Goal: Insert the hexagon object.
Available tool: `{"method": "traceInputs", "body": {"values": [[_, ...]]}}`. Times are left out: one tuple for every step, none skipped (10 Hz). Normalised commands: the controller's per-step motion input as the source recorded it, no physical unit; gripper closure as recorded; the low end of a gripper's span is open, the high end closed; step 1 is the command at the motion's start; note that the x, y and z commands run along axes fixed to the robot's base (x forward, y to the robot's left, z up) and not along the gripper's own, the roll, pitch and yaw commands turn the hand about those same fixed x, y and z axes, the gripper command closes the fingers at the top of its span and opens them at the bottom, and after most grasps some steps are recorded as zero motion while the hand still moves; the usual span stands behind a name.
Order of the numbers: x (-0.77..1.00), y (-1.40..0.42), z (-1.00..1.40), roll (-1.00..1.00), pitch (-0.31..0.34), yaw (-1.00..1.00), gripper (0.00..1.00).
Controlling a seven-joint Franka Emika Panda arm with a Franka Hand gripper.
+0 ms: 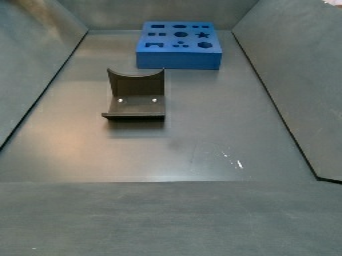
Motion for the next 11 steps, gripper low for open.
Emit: {"method": "traceInputs", "body": {"values": [[0.00, 0.00, -0.01, -0.01, 0.000, 0.00, 1.00], [-0.19, 0.06, -0.36, -0.11, -0.096, 0.00, 1.00], [-0.45, 0.37, -0.67, -0.21, -0.124, 0.00, 1.00], [-0.69, 0.54, -0.79, -0.17, -0.140, 0.00, 1.00], [-0.76, 0.63, -0.72, -0.20, -0.173, 0.00, 1.00], [-0.67, 0.62, -0.51, -0.29, -0.224, 0.00, 1.00], [-0.38, 0.24, -0.48, -0.27, -0.204, 0.04, 1.00], [-0.10, -0.01, -0.51, -0.17, -0.091, 0.00, 1.00], [0.00, -0.07, -0.51, -0.05, -0.007, 0.00, 1.00], [0.00, -0.08, -0.49, 0.00, -0.003, 0.00, 1.00], [0.00, 0.00, -0.39, 0.00, 0.000, 0.00, 1.00]]}}
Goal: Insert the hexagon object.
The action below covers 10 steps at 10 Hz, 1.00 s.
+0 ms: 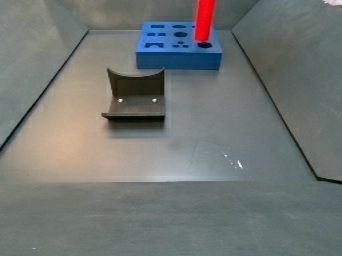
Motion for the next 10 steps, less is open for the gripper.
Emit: {"method": "traceInputs", "body": {"values": [[0.00, -0.11, -0.36, 0.00, 0.017, 0.00, 1.00], [-0.05, -0.09, -0.26, 0.00, 0.000, 0.00, 1.00], [-0.06, -0.10, -0.17, -0.01, 0.000, 0.00, 1.00], [-0.15, -0.10, -0.17, 0.00, 0.000, 0.01, 1.00], [-0.32, -0.12, -0.16, 0.00, -0.004, 0.00, 1.00], [-0.45, -0.13, -0.14, 0.00, -0.034, 0.00, 1.00], [-0.44, -0.09, -0.13, 0.00, -0.053, 0.00, 1.00], [-0.09, 0.00, -0.23, -0.02, -0.019, 0.00, 1.00], [0.14, 0.00, -0.65, -0.06, 0.000, 0.03, 1.00], [0.27, 0.06, -1.00, -0.05, 0.000, 0.09, 1.00]]}}
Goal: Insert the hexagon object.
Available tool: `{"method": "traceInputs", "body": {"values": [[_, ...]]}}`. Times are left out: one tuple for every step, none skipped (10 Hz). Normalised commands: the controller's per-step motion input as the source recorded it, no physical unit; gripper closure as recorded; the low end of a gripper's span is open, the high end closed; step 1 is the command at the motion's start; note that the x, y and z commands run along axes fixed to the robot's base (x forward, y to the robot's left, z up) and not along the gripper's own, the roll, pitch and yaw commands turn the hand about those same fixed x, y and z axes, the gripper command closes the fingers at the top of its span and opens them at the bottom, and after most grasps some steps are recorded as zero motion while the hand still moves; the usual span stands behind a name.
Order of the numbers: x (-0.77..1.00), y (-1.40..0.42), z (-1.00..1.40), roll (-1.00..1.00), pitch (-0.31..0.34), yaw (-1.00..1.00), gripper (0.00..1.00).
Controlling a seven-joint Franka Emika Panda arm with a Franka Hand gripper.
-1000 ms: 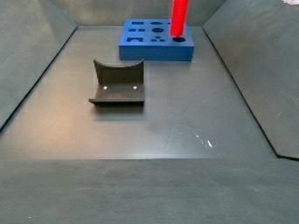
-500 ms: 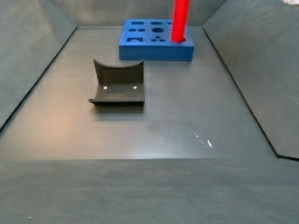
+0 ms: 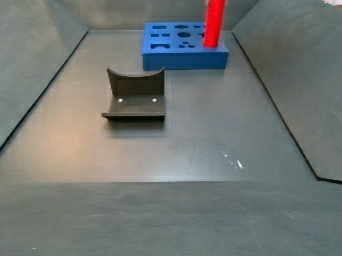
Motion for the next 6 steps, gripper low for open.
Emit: {"method": "traceInputs", "body": {"values": [[0.21, 0.10, -1.00, -0.02, 0.000, 0.06, 1.00], [0.20, 0.10, -1.00, -0.02, -0.010, 0.06, 1.00], [0.15, 0.05, -1.00, -0.01, 0.000, 0.03, 1.00], [0.00, 0.00, -0.82, -0.05, -0.059, -0.03, 1.00], [0.00, 0.00, -0.07, -0.08, -0.063, 0.00, 1.00], [0.00, 0.00, 0.00, 0.00, 0.000, 0.00, 1.00]]}}
